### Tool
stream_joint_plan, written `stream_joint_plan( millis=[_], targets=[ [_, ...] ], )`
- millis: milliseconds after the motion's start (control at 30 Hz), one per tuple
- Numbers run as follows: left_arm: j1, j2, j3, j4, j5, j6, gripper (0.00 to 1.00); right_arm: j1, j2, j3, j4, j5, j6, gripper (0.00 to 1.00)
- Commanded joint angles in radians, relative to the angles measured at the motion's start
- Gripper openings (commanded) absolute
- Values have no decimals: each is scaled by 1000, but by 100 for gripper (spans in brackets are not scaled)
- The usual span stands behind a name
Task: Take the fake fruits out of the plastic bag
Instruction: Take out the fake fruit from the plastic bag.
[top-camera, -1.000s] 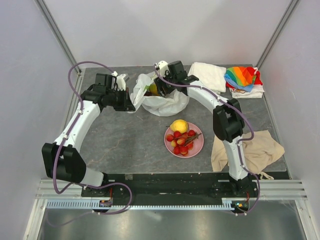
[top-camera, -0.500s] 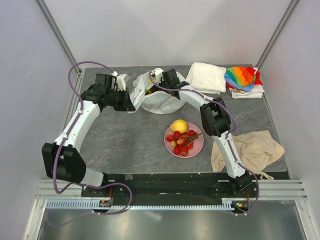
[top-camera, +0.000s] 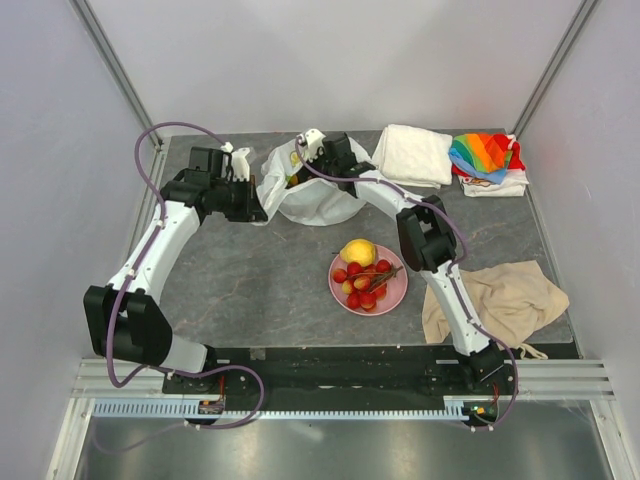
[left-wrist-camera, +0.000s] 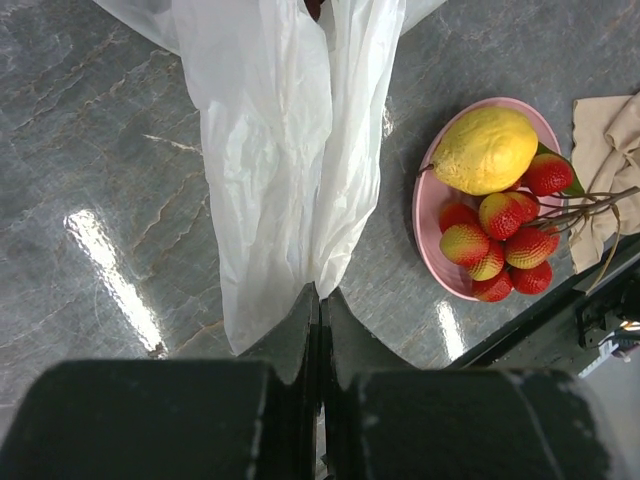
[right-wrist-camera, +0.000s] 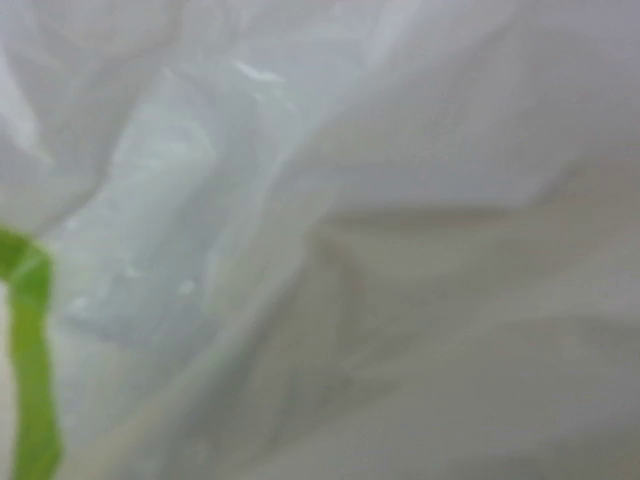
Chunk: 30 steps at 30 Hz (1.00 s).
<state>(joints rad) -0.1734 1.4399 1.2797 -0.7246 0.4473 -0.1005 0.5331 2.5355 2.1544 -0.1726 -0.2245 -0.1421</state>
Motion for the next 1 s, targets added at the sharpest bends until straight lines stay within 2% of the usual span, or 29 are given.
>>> stream_joint_plan(
  millis=[0, 200, 300, 533, 767, 967],
  targets=[
    [11, -1, 17, 5, -21, 48, 2, 2, 78, 88, 41, -25, 42, 77],
    [17, 19, 26, -1, -30, 56, 2, 1, 39, 94, 45, -49, 38, 51],
    [18, 31, 40, 5, -38, 54, 2, -19, -75, 20, 41, -105, 62, 46],
    [26, 62, 99, 33, -74, 42, 2, -65, -418, -243, -37, -225, 84, 44],
    [28, 114, 211, 47, -71, 39, 2, -65, -570, -419, -151, -277, 42, 42],
    [28, 157, 297, 47, -42, 16, 2, -68, -678, -485, -287, -279, -52, 42]
  ],
)
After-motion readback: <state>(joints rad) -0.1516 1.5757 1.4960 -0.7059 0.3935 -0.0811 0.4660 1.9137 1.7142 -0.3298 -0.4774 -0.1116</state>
